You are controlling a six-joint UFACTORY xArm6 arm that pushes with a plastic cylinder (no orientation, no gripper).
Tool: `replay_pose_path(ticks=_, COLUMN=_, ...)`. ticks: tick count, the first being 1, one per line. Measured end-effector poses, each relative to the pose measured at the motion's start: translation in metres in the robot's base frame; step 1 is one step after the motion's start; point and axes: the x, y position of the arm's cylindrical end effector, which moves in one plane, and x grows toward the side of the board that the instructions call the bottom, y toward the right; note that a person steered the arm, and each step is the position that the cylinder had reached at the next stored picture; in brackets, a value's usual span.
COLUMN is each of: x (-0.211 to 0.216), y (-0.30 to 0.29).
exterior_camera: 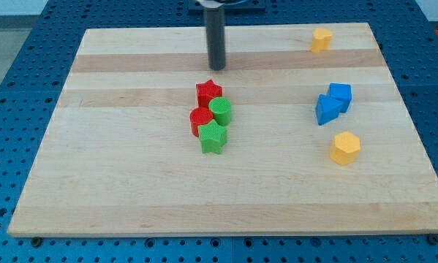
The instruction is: Slightly push the yellow heart parallel to the top of the blue cube
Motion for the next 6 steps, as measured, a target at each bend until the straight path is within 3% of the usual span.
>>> replay_pose_path(ticks=3, x=-0.108, y=0.128)
replay_pose_path(ticks=6, x=-0.039, y=0.159)
